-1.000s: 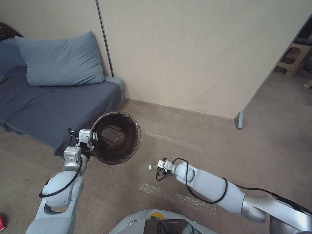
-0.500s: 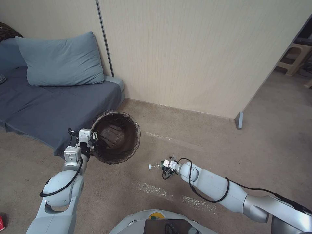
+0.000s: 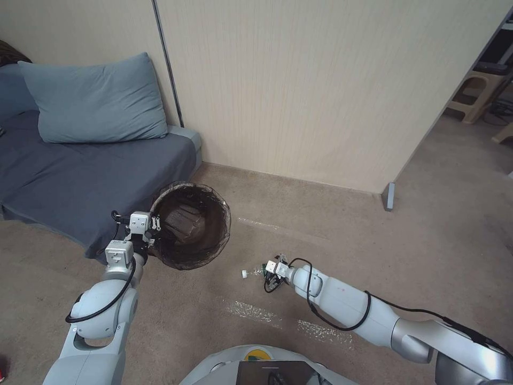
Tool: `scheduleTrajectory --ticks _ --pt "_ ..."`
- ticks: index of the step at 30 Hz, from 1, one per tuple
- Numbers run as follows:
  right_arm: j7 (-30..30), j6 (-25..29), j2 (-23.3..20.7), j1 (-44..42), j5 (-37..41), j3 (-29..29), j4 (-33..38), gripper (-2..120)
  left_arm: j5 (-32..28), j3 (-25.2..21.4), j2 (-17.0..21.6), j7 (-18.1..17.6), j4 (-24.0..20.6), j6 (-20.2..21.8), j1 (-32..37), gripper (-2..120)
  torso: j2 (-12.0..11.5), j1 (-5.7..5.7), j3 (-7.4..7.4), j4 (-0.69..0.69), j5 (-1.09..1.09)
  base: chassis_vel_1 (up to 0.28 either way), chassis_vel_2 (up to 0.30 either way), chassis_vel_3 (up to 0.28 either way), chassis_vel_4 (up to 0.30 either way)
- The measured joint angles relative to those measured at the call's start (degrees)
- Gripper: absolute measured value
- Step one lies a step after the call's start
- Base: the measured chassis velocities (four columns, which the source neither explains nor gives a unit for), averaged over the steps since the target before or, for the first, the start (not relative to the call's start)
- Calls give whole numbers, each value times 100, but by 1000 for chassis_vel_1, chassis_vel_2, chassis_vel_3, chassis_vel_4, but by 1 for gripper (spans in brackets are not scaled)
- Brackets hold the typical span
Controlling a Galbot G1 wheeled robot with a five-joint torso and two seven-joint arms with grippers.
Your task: Pick up the trash bin, then pick up the garbage from the floor and place it into the trash bin.
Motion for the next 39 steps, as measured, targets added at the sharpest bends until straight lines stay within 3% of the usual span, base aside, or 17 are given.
scheduleTrajectory --ticks 15,18,20,22,23,31,39 --pt "-13 -44 -162 -56 88 104 178 96 -2 -11 12 5 32 2 -36 2 -2 1 2 0 3 0 0 0 0" --pt "6 -63 -231 -52 91 130 250 89 -2 -9 13 6 37 5 -45 2 -2 1 2 0 3 0 0 0 0" --pt "30 -114 -320 -50 131 137 421 78 -2 -8 19 8 55 6 -58 2 -3 1 2 -5 -4 0 0 0 0" --pt "31 -118 -325 -49 137 137 437 77 -1 -7 19 9 56 6 -60 2 -3 1 2 -5 -2 0 0 0 0" --pt "35 -133 -361 -34 176 137 537 69 -1 0 20 10 59 6 -67 2 -3 1 2 -5 2 0 0 0 0" --pt "61 -164 -460 -2 327 247 806 42 3 16 25 11 69 10 -73 2 -3 1 1 -2 -2 0 0 0 0" --pt "79 -161 -503 -26 356 281 965 38 3 37 53 15 76 10 -73 2 -2 1 1 -2 -2 0 0 0 0"
